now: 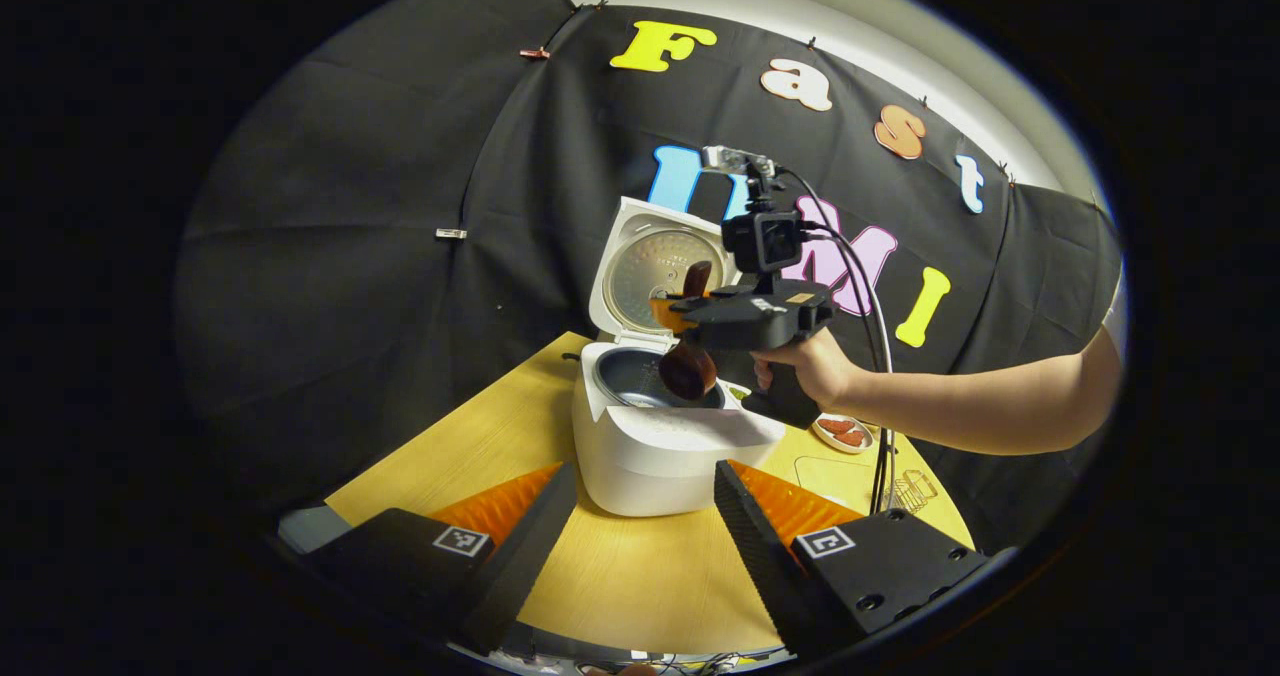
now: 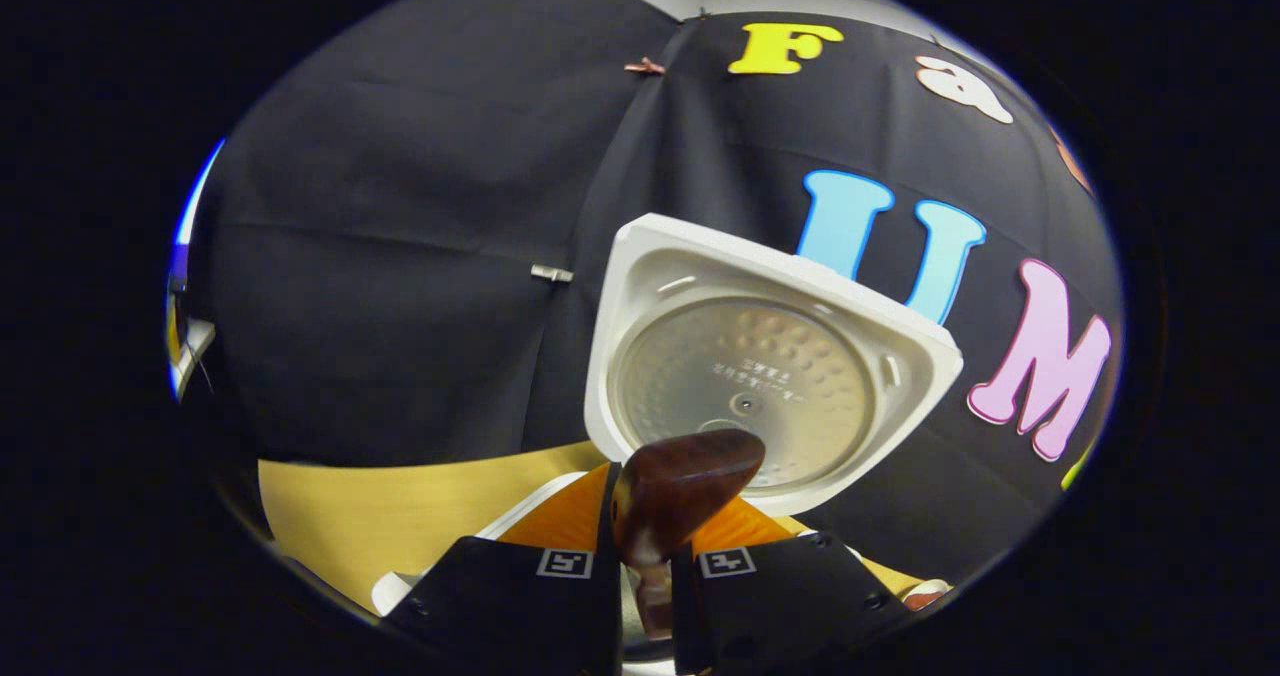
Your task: Close the left gripper, press the button to open the rice cooker; take a wooden spoon from the chopstick holder with the right hand, scoop a spoonful of rice and pour it into the rice cooker, then put the wooden spoon back into the chopstick holder.
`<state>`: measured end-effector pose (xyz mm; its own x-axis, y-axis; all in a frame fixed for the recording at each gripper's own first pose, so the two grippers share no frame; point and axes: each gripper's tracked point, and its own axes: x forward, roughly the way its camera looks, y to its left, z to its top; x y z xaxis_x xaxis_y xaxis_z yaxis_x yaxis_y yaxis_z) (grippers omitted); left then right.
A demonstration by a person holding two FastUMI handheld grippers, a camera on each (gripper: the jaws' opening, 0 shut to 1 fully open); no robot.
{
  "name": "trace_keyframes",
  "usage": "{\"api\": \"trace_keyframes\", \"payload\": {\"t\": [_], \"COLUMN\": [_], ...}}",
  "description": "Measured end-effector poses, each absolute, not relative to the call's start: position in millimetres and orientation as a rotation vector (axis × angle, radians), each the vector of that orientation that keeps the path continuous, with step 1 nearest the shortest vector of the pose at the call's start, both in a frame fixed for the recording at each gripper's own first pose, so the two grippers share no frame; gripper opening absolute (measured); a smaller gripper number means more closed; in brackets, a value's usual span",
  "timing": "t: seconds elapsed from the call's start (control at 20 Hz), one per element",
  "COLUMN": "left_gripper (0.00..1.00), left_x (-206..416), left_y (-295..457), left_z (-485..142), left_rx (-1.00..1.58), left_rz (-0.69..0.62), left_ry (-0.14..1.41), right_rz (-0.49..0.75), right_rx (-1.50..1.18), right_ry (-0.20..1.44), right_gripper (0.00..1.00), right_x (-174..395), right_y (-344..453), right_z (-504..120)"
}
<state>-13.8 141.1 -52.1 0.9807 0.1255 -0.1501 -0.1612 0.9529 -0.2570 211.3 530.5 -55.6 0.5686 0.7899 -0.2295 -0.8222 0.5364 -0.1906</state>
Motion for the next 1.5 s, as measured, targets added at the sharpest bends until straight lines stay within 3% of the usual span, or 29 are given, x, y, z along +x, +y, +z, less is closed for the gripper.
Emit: {"api": "trace_keyframes", "payload": {"t": [0.05,0.1,0.3,0.35,0.4,0.55,0.65,1.05,1.3,1.35,1.5], "left_gripper": [0.96,0.96,0.96,0.96,0.96,0.96,0.96,0.96,0.96,0.96,0.96], "left_x": [-12.9,-11.3,-2.4,1.0,3.4,17.0,25.0,66.1,83.1,85.3,90.1], "left_y": [138.2,135.7,121.3,115.5,109.5,92.8,79.6,23.9,-8.3,-14.4,-30.6], "left_z": [-50.6,-48.8,-39.0,-37.2,-35.4,-32.8,-30.2,-20.1,-16.5,-17.1,-18.5], "left_rx": [-0.26,-0.25,-0.222,-0.211,-0.201,-0.188,-0.179,-0.148,-0.129,-0.138,-0.139], "left_rz": [0.143,0.138,0.107,0.096,0.083,0.042,0.023,0.008,0.024,0.029,0.051], "left_ry": [0.128,0.125,0.113,0.11,0.107,0.113,0.118,0.124,0.136,0.14,0.154], "right_rz": [0.943,0.922,0.832,0.808,0.787,0.72,0.655,0.443,0.356,0.344,0.314], "right_rx": [-0.251,-0.212,-0.084,-0.059,-0.033,0.045,0.073,0.046,0.066,0.074,0.1], "right_ry": [0.118,0.118,0.13,0.131,0.13,0.12,0.125,0.208,0.274,0.287,0.326], "right_gripper": [0.19,0.24,0.24,0.19,0.23,0.19,0.23,0.24,0.23,0.19,0.24], "right_x": [216.0,220.7,238.5,242.9,246.4,256.7,264.8,280.4,287.2,288.2,288.8], "right_y": [521.8,511.8,450.7,431.8,412.9,345.6,293.8,101.2,20.8,8.9,-18.2], "right_z": [-43.5,-33.6,4.3,11.8,17.0,36.8,42.9,2.9,-35.8,-44.1,-69.8]}}
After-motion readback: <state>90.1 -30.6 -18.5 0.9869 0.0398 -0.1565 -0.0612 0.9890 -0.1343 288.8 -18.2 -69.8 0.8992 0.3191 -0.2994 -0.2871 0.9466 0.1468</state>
